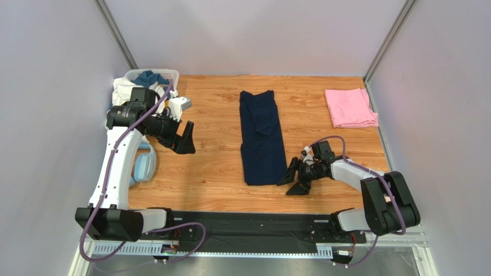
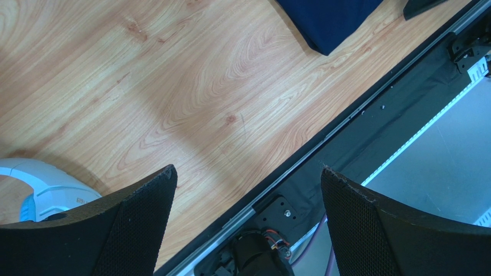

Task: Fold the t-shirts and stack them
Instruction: Grab one side of the 2/3 rectangular tshirt with both arms

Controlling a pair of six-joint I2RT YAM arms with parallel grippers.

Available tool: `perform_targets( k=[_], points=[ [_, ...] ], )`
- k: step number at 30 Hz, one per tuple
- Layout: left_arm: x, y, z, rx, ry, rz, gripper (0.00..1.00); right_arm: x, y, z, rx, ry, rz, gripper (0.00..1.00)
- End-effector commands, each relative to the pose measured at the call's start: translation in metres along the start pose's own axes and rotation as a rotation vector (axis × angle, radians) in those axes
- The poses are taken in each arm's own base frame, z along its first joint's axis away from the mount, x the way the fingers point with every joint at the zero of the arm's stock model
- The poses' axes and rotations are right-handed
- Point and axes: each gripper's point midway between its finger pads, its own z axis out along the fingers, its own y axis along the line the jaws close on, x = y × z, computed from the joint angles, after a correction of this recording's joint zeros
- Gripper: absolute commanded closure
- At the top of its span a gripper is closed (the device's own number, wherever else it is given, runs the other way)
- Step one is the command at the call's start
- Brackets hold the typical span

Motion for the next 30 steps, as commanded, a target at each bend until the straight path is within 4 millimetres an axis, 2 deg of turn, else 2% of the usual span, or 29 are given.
perform_targets(
  k=[1, 5, 7, 21, 25, 30],
  points=[
    [-0.002, -0.005, -0.005, 0.013, -0.030, 0.037, 0.00, -0.003, -0.005, 0.004, -0.017, -0.060, 0.003, 0.34],
    [-0.001, -0.006, -0.003, 0.023, -0.027, 0.029, 0.00, 0.000, -0.011, 0.006, -0.007, -0.054, 0.002, 0.31],
    [-0.001, -0.006, -0.002, 0.027, -0.025, 0.024, 0.00, -0.005, -0.013, 0.005, -0.001, -0.068, -0.001, 0.30],
    [0.001, -0.005, -0.001, 0.026, -0.017, 0.013, 0.00, -0.058, -0.028, 0.005, -0.035, -0.186, 0.015, 0.30],
    [0.001, -0.005, -0.001, 0.023, -0.017, 0.010, 0.00, -0.061, -0.036, 0.007, -0.036, -0.187, 0.021, 0.32],
    [-0.001, -0.002, -0.002, 0.009, -0.015, 0.013, 0.00, -0.064, -0.035, 0.012, -0.096, -0.191, 0.033, 0.35]
  ],
)
